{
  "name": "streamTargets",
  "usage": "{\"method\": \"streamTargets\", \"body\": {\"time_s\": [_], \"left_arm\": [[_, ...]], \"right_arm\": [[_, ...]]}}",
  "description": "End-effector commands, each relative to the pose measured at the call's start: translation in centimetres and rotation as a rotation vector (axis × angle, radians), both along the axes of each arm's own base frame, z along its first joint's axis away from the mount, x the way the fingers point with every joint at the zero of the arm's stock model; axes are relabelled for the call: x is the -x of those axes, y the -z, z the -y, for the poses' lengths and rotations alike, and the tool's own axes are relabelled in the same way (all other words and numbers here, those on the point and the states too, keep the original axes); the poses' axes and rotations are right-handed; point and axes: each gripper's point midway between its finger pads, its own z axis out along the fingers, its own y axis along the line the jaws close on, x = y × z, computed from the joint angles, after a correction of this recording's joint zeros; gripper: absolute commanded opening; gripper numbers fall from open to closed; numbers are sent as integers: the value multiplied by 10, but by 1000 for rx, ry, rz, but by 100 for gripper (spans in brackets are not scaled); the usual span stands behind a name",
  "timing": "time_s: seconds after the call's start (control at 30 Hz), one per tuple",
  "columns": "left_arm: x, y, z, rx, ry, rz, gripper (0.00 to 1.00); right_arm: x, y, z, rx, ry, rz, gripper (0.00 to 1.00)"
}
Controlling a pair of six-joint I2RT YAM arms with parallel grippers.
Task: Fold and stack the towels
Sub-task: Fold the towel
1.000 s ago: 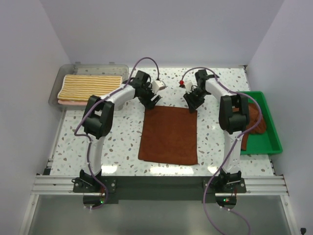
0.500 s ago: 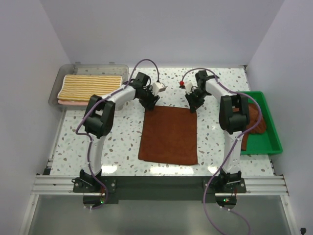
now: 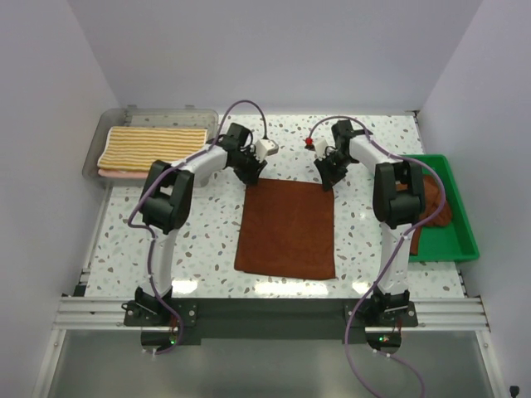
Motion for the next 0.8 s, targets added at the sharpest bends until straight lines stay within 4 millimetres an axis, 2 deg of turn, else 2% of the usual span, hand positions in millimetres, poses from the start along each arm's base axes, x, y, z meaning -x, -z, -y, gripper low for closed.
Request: {"method": "streamTargets", "body": {"time_s": [0.0, 0.1, 0.17, 0.2, 0.27, 0.3, 0.37, 0.4, 0.5, 0.53, 0.57, 0.6, 0.63, 0.67, 0.7, 0.77], "left_arm": [[34, 42, -31, -102, -21, -163, 31], [42, 46, -33, -105, -15, -184, 19], [45, 48, -37, -112, -19, -196, 3], [44, 47, -39, -114, -26, -197, 0], [34, 34, -41, -98, -36, -168, 0], [28, 24, -41, -87, -44, -141, 0], [9, -8, -40, -65, -67, -39, 0], [2, -30, -39, -51, -77, 19, 0], [-21, -64, -39, -18, -120, 185, 0], [-29, -74, -40, -11, -129, 222, 0], [-32, -80, -39, -12, -135, 236, 0], [-34, -87, -40, -15, -143, 248, 0], [-39, -105, -41, -11, -155, 289, 0], [-41, -114, -43, -8, -168, 315, 0], [-42, -132, -44, 5, -177, 359, 0], [-44, -154, -45, 26, -195, 408, 0]], "right_arm": [[11, 19, 12, 73, 19, -39, 0], [9, 13, 12, 71, 29, -22, 0], [3, 5, 10, 63, 38, 10, 0], [0, 2, 12, 68, 54, 23, 0], [-8, -10, 12, 70, 75, 66, 0], [-12, -21, 14, 82, 92, 97, 0], [-22, -41, 18, 99, 116, 155, 0], [-26, -61, 19, 101, 135, 208, 0], [-44, -91, 17, 81, 151, 338, 0], [-35, -93, 20, 104, 144, 300, 0], [-43, -113, 18, 102, 145, 334, 0], [-43, -119, 17, 96, 145, 336, 0], [-43, -133, 17, 88, 144, 367, 0], [-43, -139, 18, 95, 150, 388, 0], [-42, -147, 19, 98, 152, 409, 0], [-38, -170, 19, 92, 154, 462, 0]]}}
